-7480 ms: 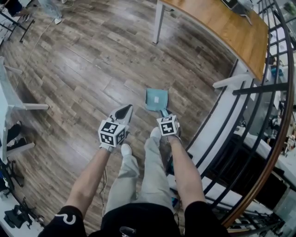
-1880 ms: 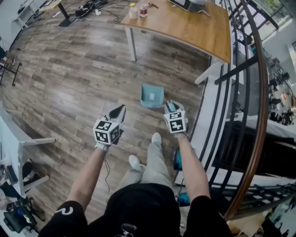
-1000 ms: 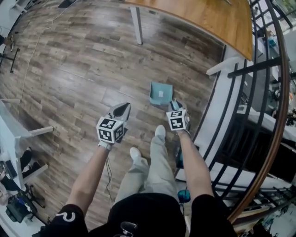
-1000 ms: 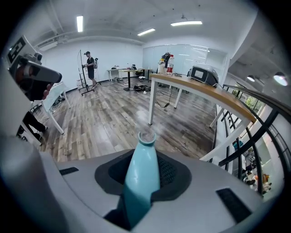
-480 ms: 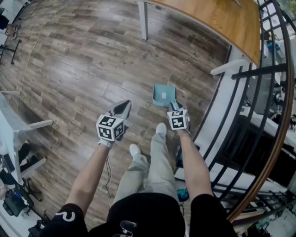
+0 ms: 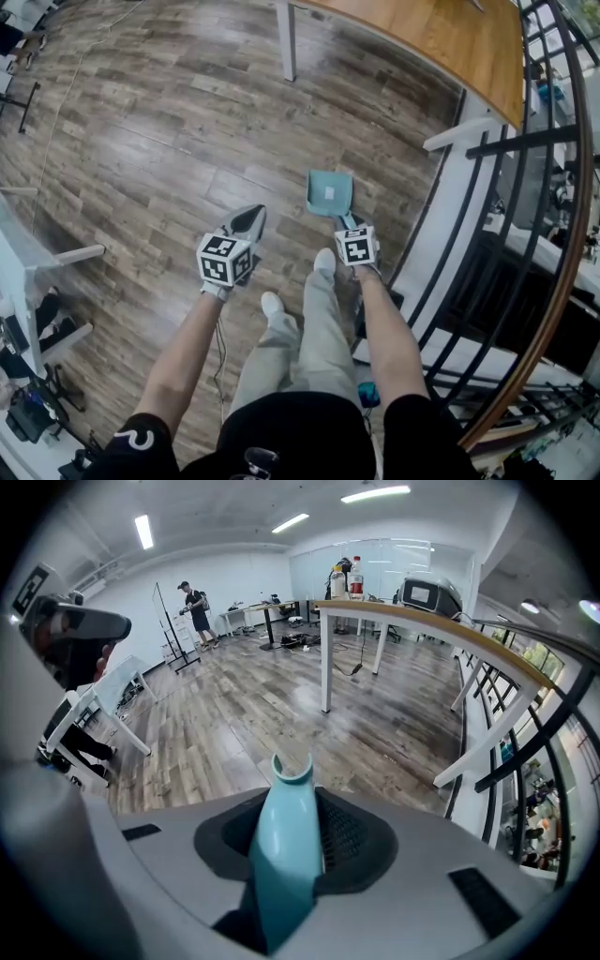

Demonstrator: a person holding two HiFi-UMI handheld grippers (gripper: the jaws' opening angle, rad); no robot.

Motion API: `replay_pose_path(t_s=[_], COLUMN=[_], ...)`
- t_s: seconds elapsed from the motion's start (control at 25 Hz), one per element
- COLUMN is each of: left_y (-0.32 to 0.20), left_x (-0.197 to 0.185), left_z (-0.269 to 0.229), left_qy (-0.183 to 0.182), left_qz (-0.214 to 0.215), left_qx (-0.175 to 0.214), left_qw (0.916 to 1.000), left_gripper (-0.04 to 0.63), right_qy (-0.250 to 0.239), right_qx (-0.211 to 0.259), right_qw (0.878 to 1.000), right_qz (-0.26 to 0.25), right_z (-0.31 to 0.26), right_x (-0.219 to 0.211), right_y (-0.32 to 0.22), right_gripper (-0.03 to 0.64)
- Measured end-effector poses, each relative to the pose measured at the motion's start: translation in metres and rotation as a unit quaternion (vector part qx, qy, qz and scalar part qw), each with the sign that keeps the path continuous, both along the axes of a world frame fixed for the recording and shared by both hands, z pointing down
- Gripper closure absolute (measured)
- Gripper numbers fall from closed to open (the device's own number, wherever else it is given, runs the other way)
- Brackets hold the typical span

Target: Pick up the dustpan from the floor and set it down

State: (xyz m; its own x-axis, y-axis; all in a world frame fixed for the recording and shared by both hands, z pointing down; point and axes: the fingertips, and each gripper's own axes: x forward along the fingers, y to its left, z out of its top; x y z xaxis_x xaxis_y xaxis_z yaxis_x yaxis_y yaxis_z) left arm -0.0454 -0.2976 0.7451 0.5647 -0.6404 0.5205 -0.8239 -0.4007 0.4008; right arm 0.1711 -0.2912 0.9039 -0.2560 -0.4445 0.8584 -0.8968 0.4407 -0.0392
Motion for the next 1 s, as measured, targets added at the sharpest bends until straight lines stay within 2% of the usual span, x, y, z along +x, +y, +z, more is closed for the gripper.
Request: replay_pose_path(t_s=[0.52, 1.0], left_y=[0.014, 0.011], left_x=[0.006, 0.026], left_z=[0.006, -0.009], left_qy=[0.001, -0.009], left_qz=[0.012, 0.023], left_qx=[-0.009, 0.0], left_qw=[0.9999, 0.9997], left_gripper=[0.6, 0.6], right_qy=[-0.021, -0.035], right_qx=[-0.015, 0.018], right_qw=[0.999, 0.999], right_qz=[0.022, 0.036], right_z=[0.001, -0.03], right_x=[-0.004, 0.005], right_y=[0.005, 0.0], right_gripper=[0.45, 0.405])
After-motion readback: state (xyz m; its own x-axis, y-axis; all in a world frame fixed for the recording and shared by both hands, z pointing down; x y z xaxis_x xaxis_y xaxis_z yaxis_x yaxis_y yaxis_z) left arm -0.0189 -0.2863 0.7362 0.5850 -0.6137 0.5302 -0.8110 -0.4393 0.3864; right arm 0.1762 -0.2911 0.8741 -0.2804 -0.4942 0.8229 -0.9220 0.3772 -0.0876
